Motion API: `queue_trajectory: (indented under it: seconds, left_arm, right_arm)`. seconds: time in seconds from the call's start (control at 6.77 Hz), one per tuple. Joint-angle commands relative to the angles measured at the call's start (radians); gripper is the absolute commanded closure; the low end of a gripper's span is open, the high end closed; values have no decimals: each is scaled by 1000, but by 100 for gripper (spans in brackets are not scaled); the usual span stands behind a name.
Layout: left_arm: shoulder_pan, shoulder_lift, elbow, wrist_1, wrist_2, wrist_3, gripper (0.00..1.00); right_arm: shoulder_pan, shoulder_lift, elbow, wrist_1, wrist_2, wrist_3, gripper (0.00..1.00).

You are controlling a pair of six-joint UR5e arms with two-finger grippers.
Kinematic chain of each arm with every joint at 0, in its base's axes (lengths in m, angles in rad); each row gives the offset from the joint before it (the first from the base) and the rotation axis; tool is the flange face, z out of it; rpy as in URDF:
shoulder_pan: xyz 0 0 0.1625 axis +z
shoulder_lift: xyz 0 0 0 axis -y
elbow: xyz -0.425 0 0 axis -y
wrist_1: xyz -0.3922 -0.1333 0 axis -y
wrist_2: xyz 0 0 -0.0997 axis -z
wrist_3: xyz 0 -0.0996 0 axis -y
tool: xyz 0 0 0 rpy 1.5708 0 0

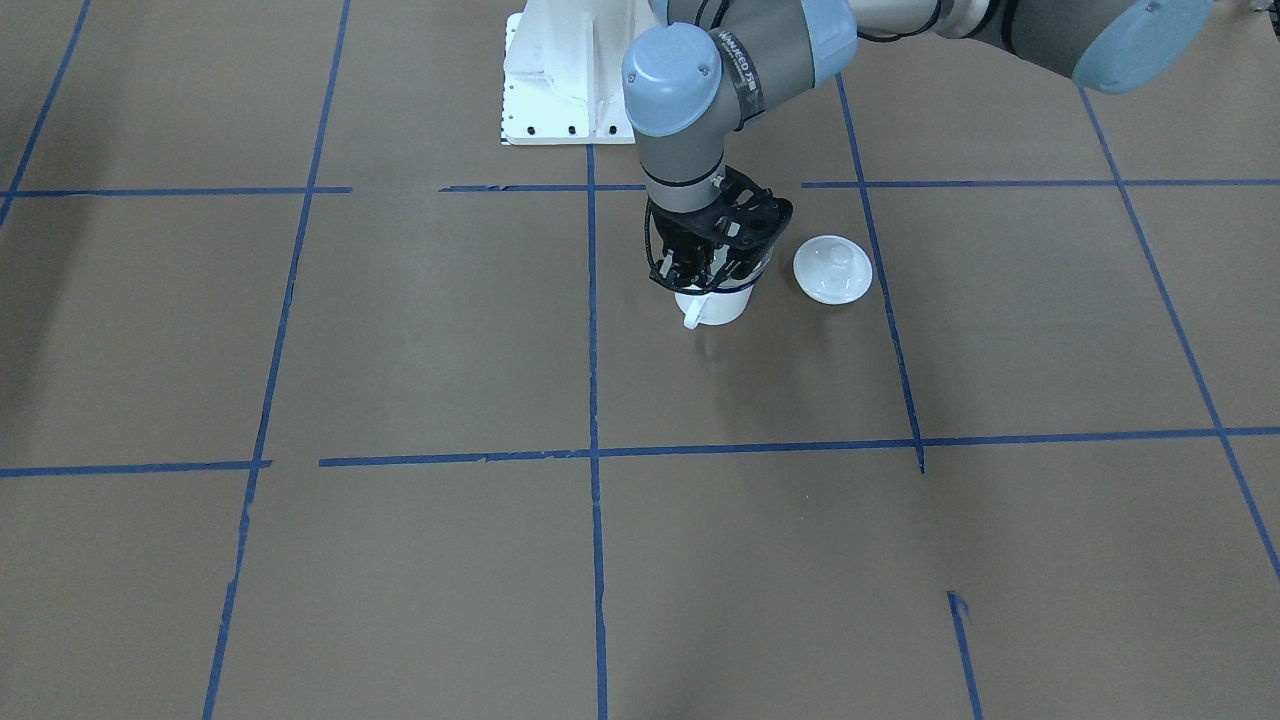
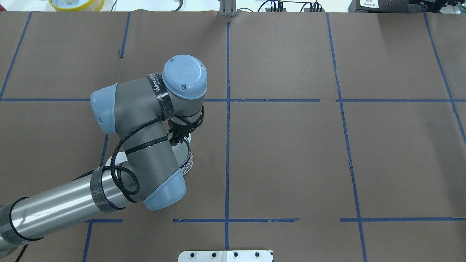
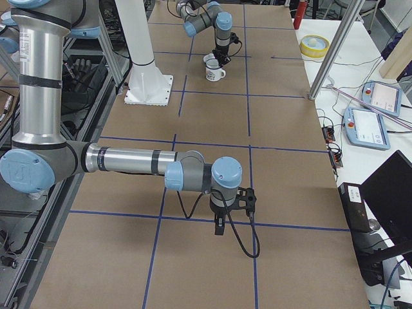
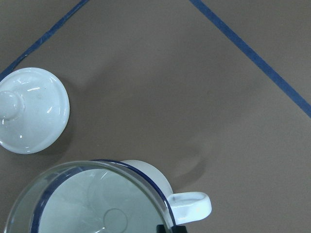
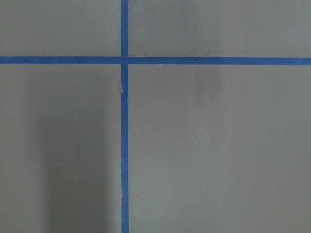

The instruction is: Place funnel on cup

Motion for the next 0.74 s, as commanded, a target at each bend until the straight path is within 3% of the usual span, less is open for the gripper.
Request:
queue_trajectory:
  seconds: [0.0, 0.3, 0.44, 0.59]
  left_arm:
    - [1, 10, -5, 1, 1, 36, 0]
    - [-46, 66, -66, 9, -2, 204, 0]
    - [-107, 173, -186, 5, -8, 322, 0]
    - [-222, 254, -240, -2, -34, 517, 0]
  right_arm:
    - [0, 0, 0, 0, 0, 0, 0]
    - [0, 0, 0, 0, 0, 0, 0]
    - [0, 0, 0, 0, 0, 0, 0]
    - [0, 0, 0, 0, 0, 0, 0]
